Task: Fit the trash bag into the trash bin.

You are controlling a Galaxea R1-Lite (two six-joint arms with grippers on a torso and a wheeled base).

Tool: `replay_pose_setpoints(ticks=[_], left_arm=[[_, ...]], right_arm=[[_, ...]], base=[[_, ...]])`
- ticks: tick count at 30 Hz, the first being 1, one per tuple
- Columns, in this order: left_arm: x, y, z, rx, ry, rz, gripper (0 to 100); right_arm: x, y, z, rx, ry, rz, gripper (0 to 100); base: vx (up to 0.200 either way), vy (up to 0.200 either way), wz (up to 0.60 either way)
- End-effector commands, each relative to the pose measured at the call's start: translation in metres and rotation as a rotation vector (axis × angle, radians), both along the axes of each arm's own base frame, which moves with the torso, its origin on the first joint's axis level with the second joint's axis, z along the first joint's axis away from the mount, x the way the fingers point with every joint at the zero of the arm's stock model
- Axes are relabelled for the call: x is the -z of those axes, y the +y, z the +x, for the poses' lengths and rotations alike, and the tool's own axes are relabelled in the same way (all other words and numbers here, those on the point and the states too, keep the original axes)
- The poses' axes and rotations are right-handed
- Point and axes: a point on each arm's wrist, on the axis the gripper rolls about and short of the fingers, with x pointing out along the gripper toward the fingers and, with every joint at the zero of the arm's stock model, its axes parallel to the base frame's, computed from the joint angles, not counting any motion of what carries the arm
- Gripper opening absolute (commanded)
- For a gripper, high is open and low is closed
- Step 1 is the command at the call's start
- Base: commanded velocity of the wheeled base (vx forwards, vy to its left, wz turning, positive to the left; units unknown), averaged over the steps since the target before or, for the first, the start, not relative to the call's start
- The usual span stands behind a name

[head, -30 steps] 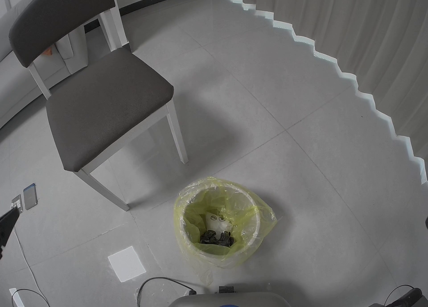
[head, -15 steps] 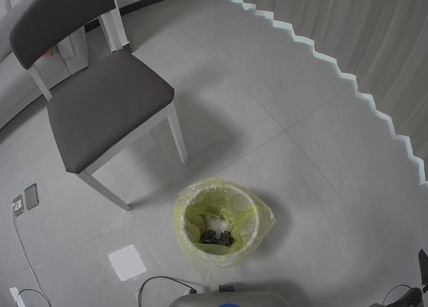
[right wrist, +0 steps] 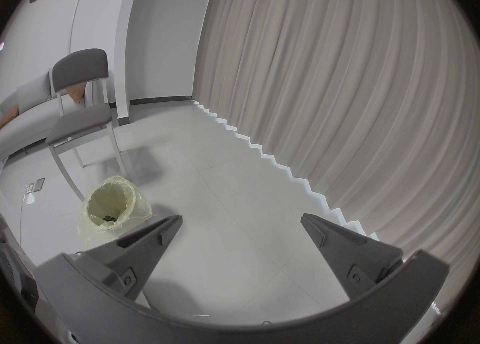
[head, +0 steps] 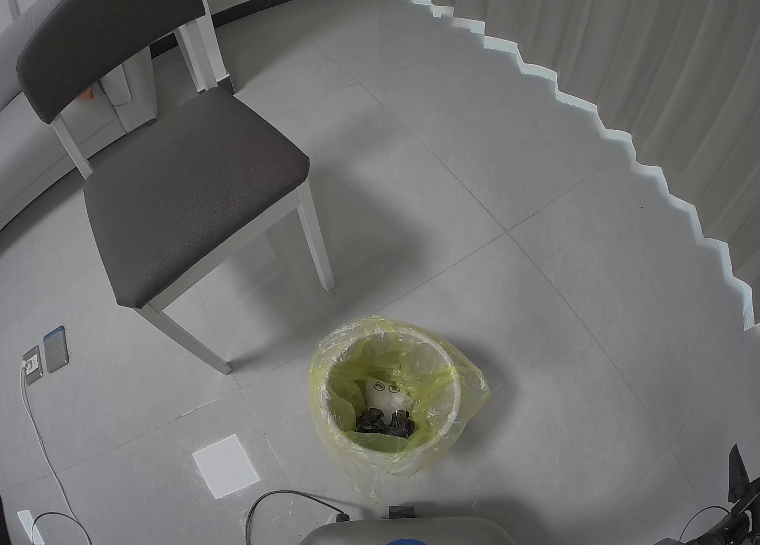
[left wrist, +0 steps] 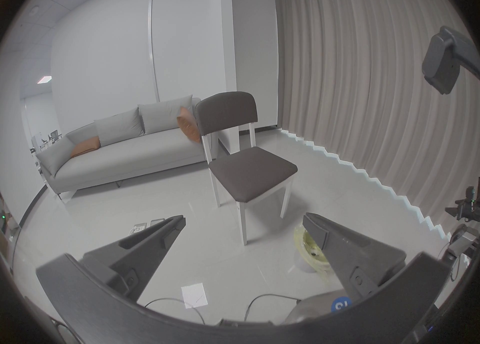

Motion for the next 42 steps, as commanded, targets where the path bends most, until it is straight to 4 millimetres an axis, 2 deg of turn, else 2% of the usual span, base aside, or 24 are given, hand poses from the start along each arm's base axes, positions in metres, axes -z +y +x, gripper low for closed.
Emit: replay_pose_setpoints(ticks=[1,2,4,5,6,8,11,19,42], left_arm=[[0.052,0.005,0.063,0.003,-0.029,0.01,100],[0.066,0.006,0.076,0.002,-0.065,0.018,100],[0.084,0.007,0.088,0.005,-0.116,0.044,100],[0.084,0.007,0.088,0.005,-0.116,0.044,100],[0.088,0.007,0.09,0.007,-0.104,0.066,100],[0.096,0.007,0.09,0.016,-0.023,0.053,100],[0.095,0.006,0.09,0.028,-0.033,0.045,100],[0.099,0.005,0.09,0.084,0.008,0.047,100],[0.099,0.006,0.09,0.064,0.007,0.036,100]], right_arm=[[0.006,0.0,0.004,0.011,-0.038,0.008,100],[0.008,0.0,0.008,-0.001,-0.081,0.012,100],[0.01,0.001,0.013,-0.046,-0.152,0.017,100],[0.01,0.001,0.013,-0.046,-0.152,0.017,100],[0.01,0.004,0.016,-0.168,-0.202,0.015,100],[0.011,0.006,0.016,-0.286,-0.203,0.02,100],[0.019,0.007,0.015,-0.321,-0.11,0.059,100],[0.018,0.007,0.016,-0.316,-0.139,0.096,100],[0.018,0.005,0.016,-0.243,-0.146,0.126,100]], base=[[0.0,0.0,0.0],[0.0,0.0,0.0],[0.0,0.0,0.0],[0.0,0.0,0.0],[0.0,0.0,0.0],[0.0,0.0,0.0],[0.0,0.0,0.0],[0.0,0.0,0.0],[0.0,0.0,0.0]])
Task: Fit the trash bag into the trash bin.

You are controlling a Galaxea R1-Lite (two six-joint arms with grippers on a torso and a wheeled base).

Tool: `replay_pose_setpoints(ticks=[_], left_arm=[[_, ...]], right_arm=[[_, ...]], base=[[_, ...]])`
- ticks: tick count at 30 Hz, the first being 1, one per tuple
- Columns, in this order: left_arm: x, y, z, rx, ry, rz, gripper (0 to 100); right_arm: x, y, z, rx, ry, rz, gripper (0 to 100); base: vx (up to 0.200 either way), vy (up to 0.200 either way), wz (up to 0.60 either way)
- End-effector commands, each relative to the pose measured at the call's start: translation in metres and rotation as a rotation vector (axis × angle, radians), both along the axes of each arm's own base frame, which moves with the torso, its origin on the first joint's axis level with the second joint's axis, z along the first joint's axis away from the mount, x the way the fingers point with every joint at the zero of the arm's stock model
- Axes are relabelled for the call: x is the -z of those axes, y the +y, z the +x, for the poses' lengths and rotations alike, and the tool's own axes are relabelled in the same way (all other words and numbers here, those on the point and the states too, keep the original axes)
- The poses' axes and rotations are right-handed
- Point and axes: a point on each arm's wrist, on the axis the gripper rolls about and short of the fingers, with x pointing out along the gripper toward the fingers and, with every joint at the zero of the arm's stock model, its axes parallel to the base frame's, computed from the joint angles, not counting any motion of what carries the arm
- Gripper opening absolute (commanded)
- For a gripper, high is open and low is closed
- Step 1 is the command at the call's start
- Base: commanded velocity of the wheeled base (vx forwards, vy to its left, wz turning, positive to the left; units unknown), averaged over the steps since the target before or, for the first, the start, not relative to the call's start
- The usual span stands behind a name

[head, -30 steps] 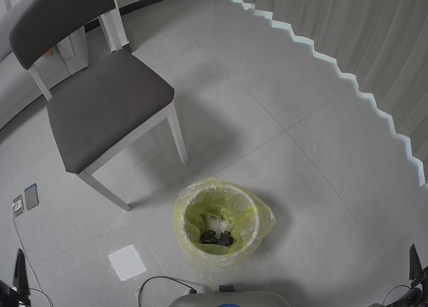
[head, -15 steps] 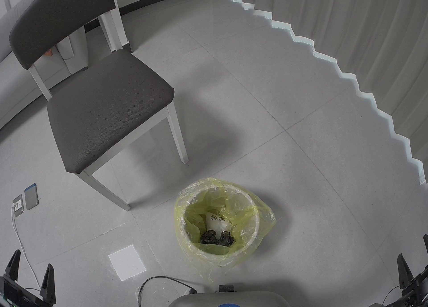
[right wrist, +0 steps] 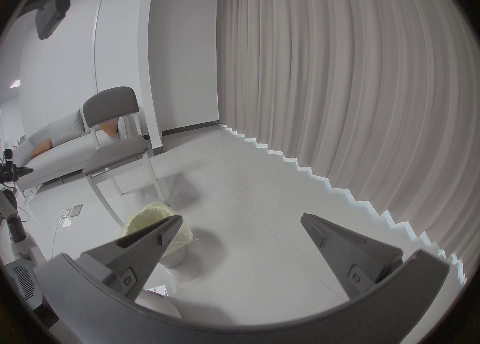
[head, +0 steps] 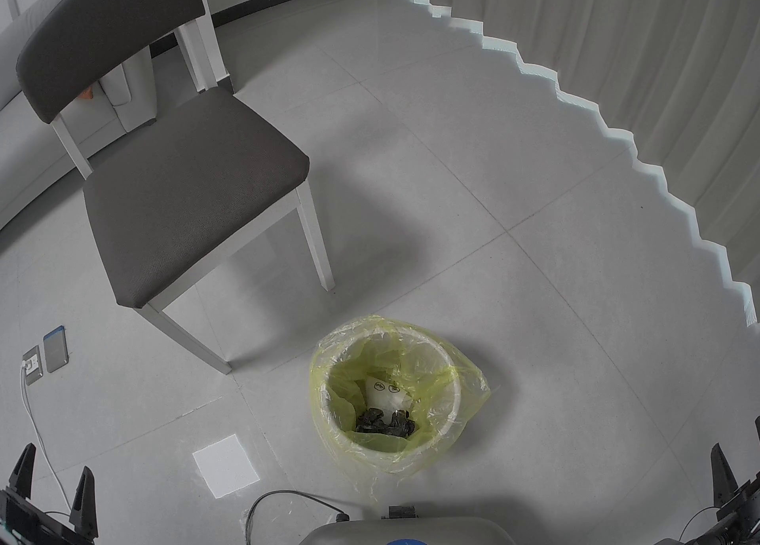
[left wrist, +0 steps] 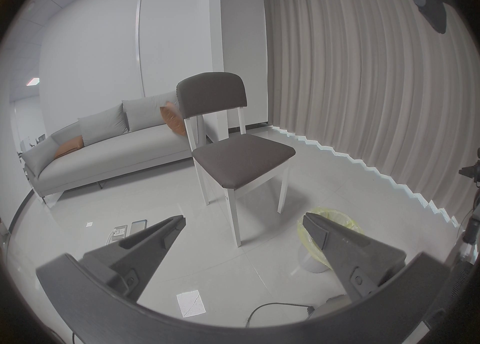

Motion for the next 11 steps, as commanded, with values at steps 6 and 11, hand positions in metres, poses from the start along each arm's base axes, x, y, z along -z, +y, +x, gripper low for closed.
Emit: replay_pose_setpoints(ticks=[6,11], left_arm=[[0.0048,0.0,0.0003,-0.001,0.004,0.0,100],[0.0048,0.0,0.0003,-0.001,0.004,0.0,100]], right_arm=[[0.0046,0.0,0.0002,-0.001,0.002,0.002,100],[0.0046,0.0001,0.0002,-0.007,0.002,0.0,100]], base=[[0.0,0.0,0.0],[0.0,0.0,0.0]])
